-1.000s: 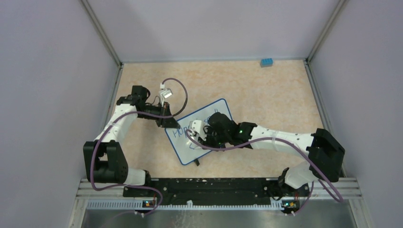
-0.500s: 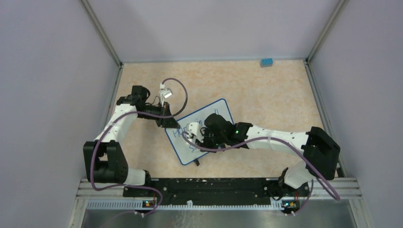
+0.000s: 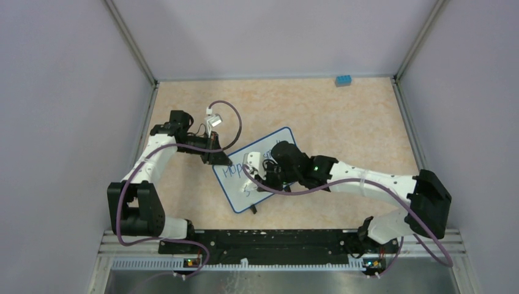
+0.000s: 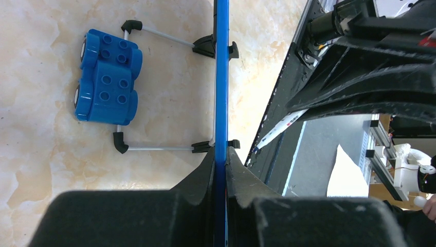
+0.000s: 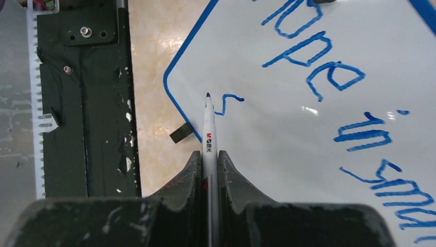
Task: Write a sentence on the whiteboard
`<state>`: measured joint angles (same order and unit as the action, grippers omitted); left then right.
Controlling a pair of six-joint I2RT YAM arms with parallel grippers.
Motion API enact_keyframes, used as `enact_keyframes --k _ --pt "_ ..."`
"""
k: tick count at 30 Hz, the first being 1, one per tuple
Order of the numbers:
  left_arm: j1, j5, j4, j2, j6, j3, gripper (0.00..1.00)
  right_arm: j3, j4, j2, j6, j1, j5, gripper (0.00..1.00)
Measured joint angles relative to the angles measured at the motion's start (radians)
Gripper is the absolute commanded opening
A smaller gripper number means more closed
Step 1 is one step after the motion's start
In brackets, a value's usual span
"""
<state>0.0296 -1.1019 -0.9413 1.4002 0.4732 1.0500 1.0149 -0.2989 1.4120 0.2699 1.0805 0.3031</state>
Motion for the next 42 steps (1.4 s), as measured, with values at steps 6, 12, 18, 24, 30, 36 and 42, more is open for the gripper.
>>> enact_keyframes --k 6,12,18,24,30,36,42 --pt "0.0 0.0 0.0 0.0 0.0 0.0 0.0 0.0 -0.002 -0.032 0.0 -0.039 -0.004 0.0" --pt "0.0 0.0 0.0 0.0 0.0 0.0 0.0 -0.001 -0.005 -0.023 0.0 -0.043 -0.01 0.0" --pt "0.0 0.0 0.0 0.0 0.0 0.0 0.0 -0.01 -0.006 0.002 0.003 -0.043 -0.02 0.0" --pt "0.0 0.0 0.0 0.0 0.0 0.0 0.0 -0.02 -0.002 0.018 0.008 -0.043 -0.045 0.0" --pt "0.0 0.0 0.0 0.0 0.0 0.0 0.0 -0.02 0.0 0.03 0.006 -0.052 -0.047 0.0" --pt "0.0 0.0 0.0 0.0 0.0 0.0 0.0 -0.02 -0.005 0.03 0.0 -0.075 -0.031 0.0" --pt "0.0 0.0 0.001 0.0 0.0 0.0 0.0 -0.033 -0.01 0.013 -0.001 -0.092 -0.026 0.0"
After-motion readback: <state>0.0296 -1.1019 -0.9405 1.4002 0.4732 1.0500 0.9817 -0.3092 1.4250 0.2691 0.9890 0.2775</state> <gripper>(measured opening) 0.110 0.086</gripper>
